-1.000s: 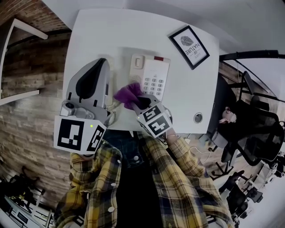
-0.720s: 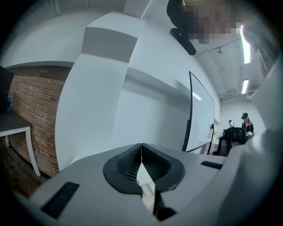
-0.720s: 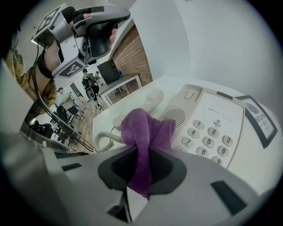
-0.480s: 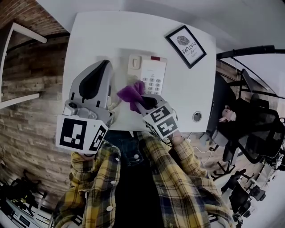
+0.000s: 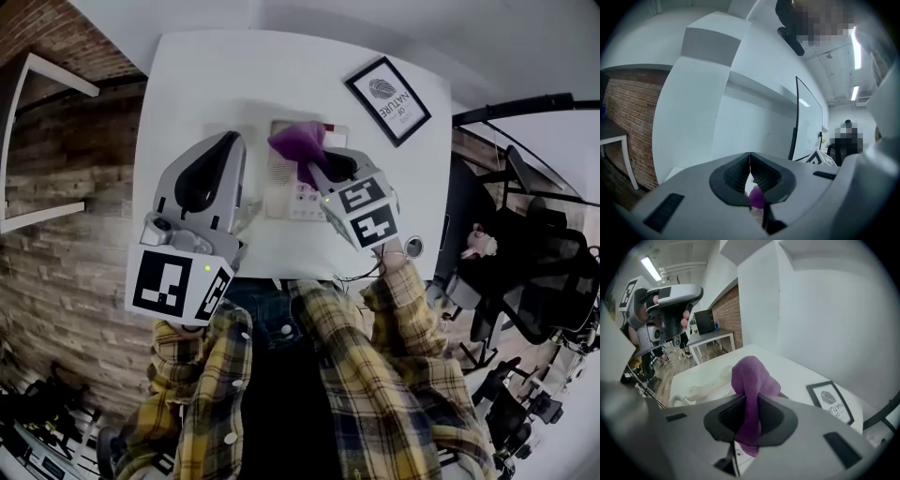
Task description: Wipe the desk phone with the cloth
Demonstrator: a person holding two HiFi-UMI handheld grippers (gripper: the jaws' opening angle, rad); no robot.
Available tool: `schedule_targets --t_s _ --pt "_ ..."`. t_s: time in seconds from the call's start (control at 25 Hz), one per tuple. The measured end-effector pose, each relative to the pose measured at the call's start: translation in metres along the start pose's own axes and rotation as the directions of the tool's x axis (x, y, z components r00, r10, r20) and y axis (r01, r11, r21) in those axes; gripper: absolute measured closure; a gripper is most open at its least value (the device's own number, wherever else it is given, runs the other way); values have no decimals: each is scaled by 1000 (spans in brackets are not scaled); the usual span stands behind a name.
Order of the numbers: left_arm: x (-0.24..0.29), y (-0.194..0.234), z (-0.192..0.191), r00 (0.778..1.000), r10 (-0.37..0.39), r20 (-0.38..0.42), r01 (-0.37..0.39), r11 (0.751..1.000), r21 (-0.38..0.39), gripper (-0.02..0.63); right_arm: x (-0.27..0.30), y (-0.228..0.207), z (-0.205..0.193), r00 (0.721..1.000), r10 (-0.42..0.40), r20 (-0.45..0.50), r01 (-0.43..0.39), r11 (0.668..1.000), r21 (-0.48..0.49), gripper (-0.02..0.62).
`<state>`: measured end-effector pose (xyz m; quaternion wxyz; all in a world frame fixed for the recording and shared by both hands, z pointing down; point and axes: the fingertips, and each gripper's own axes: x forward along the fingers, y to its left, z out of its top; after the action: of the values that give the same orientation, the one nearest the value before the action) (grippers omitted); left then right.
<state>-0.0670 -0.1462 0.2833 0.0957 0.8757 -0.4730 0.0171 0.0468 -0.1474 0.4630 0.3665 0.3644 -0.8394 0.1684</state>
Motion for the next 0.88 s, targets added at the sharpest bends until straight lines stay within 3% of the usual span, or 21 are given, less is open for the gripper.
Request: schedule_targets --t_s 0.28,0.52,0.68,0.88 --pt "4 -5 0 1000 -9 -1 9 1000 1 591 17 -28 14 995 -98 -18 96 990 -103 531" --pt "6 -10 -1 1000 -13 -5 13 1000 2 591 37 -39 -3 977 -180 -116 153 966 -209 531" --pt "5 -10 -1 1000 -12 -5 12 1000 2 591 42 -36 -9 967 -202 -156 157 953 -259 532" --pt "5 -13 0 1000 -14 -1 14 1000 1 591 40 -24 -17 968 -168 -189 118 961 -250 532"
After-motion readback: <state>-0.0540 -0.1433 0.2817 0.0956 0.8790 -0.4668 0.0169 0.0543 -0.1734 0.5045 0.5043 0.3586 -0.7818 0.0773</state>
